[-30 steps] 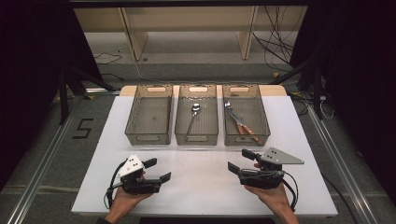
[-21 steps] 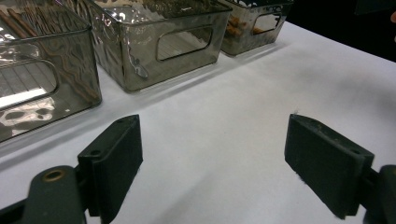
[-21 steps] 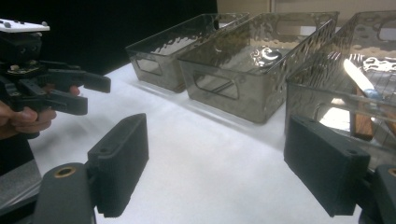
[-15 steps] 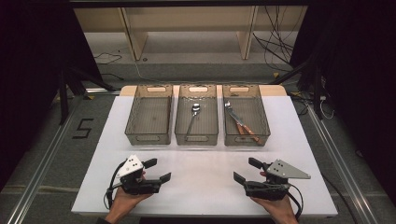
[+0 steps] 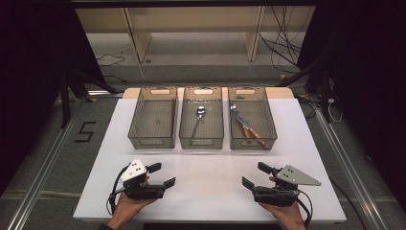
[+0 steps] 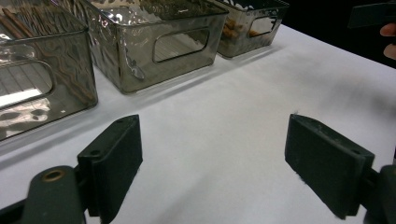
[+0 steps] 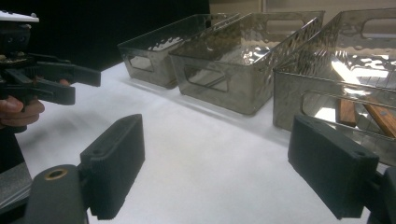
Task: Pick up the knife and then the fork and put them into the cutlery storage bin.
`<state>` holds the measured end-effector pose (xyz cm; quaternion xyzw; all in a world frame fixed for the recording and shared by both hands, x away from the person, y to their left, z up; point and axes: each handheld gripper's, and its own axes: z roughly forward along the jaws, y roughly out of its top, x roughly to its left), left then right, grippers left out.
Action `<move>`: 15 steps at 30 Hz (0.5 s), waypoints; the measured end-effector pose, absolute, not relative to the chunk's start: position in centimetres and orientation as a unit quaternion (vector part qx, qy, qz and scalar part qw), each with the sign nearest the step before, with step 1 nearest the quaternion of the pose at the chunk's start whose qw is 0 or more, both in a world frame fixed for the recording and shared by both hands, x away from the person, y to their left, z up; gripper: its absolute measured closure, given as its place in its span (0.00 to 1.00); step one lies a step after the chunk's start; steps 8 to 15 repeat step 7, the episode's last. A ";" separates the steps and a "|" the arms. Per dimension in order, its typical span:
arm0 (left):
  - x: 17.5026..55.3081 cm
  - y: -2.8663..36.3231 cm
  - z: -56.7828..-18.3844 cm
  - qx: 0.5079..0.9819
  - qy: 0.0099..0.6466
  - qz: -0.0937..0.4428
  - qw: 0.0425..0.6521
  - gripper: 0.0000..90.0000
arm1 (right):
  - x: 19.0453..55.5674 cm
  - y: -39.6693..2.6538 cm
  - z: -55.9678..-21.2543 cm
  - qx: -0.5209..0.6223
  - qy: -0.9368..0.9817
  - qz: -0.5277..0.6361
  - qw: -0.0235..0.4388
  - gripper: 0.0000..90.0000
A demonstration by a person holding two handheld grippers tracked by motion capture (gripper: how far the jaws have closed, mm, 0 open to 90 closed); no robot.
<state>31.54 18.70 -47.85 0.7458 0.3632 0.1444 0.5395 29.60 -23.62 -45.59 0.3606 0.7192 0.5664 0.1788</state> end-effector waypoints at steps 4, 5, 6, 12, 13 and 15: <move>31.5 18.7 -47.8 0.746 0.362 0.145 0.539 0.21 | 29.6 -23.6 -45.7 0.361 0.721 0.565 0.178 0.22; 31.5 18.7 -47.8 0.747 0.362 0.145 0.539 0.21 | 29.6 -23.6 -45.7 0.361 0.720 0.565 0.178 0.22; 31.5 18.7 -47.9 0.747 0.363 0.144 0.539 0.21 | 29.6 -23.6 -45.7 0.361 0.720 0.565 0.178 0.22; 31.5 18.7 -47.9 0.746 0.363 0.145 0.539 0.21 | 29.6 -23.6 -45.7 0.361 0.720 0.564 0.179 0.22; 31.5 18.7 -47.9 0.746 0.363 0.145 0.539 0.21 | 29.6 -23.6 -45.7 0.361 0.720 0.564 0.179 0.22; 31.5 18.7 -47.9 0.746 0.363 0.145 0.539 0.21 | 29.6 -23.6 -45.7 0.361 0.720 0.564 0.179 0.22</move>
